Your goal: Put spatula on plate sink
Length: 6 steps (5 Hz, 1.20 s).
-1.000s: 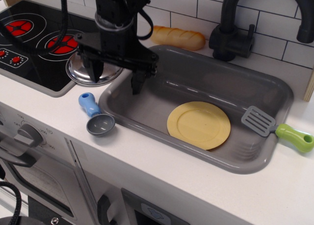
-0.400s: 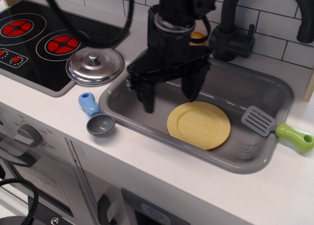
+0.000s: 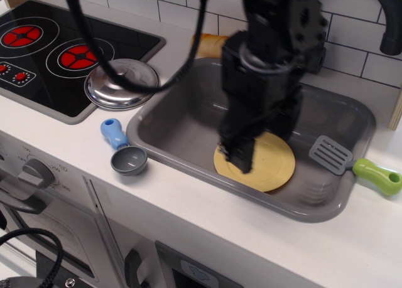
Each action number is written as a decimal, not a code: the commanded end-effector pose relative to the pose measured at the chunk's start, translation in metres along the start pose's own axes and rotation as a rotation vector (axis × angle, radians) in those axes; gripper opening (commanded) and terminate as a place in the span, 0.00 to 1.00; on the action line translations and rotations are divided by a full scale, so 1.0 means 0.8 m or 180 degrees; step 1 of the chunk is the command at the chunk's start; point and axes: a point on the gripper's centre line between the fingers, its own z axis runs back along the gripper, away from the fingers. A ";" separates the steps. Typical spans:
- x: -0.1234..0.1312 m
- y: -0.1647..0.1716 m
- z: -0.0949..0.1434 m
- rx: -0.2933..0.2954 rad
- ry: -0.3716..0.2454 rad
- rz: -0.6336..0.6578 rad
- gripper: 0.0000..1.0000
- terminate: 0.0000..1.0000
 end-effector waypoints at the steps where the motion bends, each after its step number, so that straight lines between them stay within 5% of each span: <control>1: -0.020 -0.055 0.015 -0.0159 0.0017 0.0167 1.00 0.00; 4: -0.067 -0.090 0.005 0.0068 0.0260 0.0349 1.00 0.00; 6: -0.082 -0.084 -0.007 0.0021 0.0163 0.0368 1.00 0.00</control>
